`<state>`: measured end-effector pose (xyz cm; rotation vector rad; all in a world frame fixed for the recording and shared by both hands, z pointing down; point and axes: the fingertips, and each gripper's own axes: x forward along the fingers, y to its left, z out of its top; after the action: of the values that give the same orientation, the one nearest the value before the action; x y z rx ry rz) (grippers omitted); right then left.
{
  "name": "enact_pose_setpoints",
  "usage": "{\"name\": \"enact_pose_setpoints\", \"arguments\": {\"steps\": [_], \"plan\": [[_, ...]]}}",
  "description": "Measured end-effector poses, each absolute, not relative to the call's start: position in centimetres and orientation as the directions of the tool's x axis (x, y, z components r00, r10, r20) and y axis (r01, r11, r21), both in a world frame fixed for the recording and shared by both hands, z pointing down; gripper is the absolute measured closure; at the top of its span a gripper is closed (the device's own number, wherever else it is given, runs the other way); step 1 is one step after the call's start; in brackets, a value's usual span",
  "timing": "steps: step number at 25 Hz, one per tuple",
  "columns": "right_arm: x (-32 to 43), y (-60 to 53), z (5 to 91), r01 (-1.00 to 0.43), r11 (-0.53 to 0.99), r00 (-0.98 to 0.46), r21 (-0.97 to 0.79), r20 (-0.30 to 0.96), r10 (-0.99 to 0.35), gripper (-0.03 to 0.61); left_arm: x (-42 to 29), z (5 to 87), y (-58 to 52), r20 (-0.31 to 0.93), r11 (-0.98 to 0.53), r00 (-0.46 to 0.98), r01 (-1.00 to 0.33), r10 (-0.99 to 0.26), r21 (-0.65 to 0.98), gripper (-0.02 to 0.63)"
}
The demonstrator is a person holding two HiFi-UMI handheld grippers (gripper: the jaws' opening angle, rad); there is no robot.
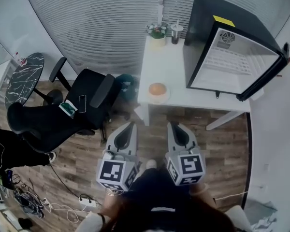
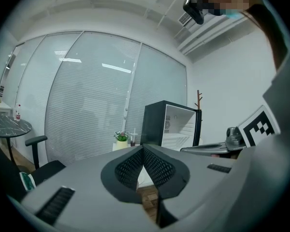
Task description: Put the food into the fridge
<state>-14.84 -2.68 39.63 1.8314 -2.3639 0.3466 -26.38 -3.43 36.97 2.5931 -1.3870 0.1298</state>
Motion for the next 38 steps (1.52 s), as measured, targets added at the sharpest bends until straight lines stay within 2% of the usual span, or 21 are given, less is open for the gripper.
{"name": "enact_pose_setpoints", "arguments": {"steps": [9, 24, 38], "plan": [[-13.9, -4.5, 41.0, -0.969, 0.214, -0.242, -0.126, 0.282, -0.928, 0.581, -25.7, 37.7, -5.0, 0.185, -0.547, 0.565, -0.825, -0.804, 0.144, 0.618], [-12.4, -11.0, 45.9, -0.935, 0.242, -0.325, -0.260, 0.351, -0.878, 0.581, -25.0, 37.0, -10.2, 0.166, -0.466, 0.485, -0.873, -0.859, 0.141, 0.618], [-12.6, -14.2, 52.2, -0.899, 0.246, -0.395, -0.362, 0.428, -0.813, 0.580, -25.5, 39.5, -13.2, 0.232, -0.386, 0.408, -0.912, -0.883, 0.137, 0.618]]}}
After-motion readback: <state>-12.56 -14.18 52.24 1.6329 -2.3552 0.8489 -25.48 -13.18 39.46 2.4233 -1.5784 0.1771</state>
